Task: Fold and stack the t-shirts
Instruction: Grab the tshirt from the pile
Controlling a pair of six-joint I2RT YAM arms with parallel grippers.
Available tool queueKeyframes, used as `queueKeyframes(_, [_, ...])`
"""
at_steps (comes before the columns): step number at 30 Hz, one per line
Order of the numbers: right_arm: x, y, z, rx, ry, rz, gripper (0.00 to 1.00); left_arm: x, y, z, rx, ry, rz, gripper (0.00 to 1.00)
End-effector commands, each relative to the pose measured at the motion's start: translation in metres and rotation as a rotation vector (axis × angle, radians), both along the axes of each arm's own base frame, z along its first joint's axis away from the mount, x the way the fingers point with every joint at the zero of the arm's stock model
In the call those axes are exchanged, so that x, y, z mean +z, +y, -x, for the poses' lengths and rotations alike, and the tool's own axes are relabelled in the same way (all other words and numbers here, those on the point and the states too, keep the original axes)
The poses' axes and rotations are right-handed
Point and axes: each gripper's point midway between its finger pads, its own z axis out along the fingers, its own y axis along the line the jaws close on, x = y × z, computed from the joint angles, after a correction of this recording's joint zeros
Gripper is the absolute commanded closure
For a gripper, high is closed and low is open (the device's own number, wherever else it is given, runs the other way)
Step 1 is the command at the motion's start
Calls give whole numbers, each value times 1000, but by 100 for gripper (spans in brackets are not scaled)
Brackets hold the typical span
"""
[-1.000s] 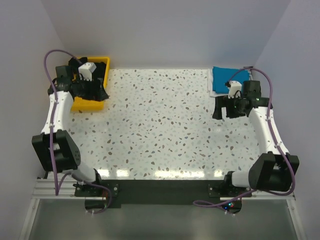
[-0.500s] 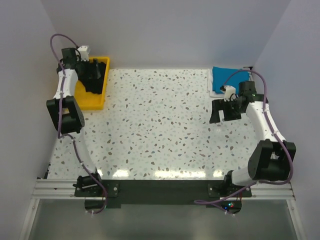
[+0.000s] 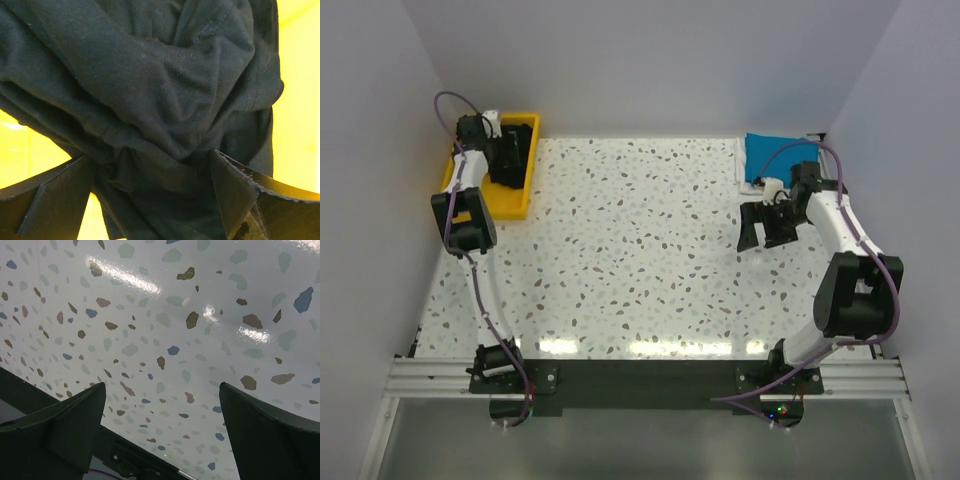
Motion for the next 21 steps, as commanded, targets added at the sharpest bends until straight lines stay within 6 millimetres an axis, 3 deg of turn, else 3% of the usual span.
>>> queueKeyframes(1, [13,-3,-8,14,-37,11,1,28,12,-23,28,-119,-12,6])
queueKeyframes(3, [12,-4,-8,10,-35,21,1,28,11,-26,24,-127,-12,18])
queueKeyframes(4, [12,-6,-8,7,-35,29,1,30,12,-27,28,-134,-14,28])
queueKeyframes(5, [12,-8,-8,2,-36,43,1,31,12,-28,25,-139,-15,46])
queueKeyframes(7, [13,-9,-9,-1,-41,50,1,37,10,-30,19,-150,-14,64])
queueKeyframes(8, [14,-9,-9,-1,-44,50,1,52,9,-31,7,-173,-9,81])
queueKeyframes(10, [16,-11,-11,-4,-55,60,1,73,0,-30,-30,-201,11,96])
queueKeyframes(11, [18,-11,-12,-5,-61,60,1,106,-2,-29,-42,-247,7,100])
queueKeyframes(13, [21,-9,-13,-3,-71,51,1,145,-10,-25,-73,-302,11,100])
queueKeyframes(14, [22,-8,-14,-1,-79,45,1,188,-18,-18,-115,-364,12,100])
queueKeyframes(16, [25,-5,-14,0,-92,25,1,222,-35,-5,-170,-397,9,100])
queueKeyframes(17, [27,-3,-14,2,-100,15,1,260,-45,8,-199,-445,-4,100])
queueKeyframes(19, [30,1,-12,5,-107,-7,1,278,-66,25,-251,-438,-7,100])
queueKeyframes(20, [30,2,-12,7,-112,-13,1,307,-79,40,-285,-477,-9,100])
queueKeyframes(21, [30,3,-11,8,-114,-17,1,312,-93,50,-311,-463,4,100])
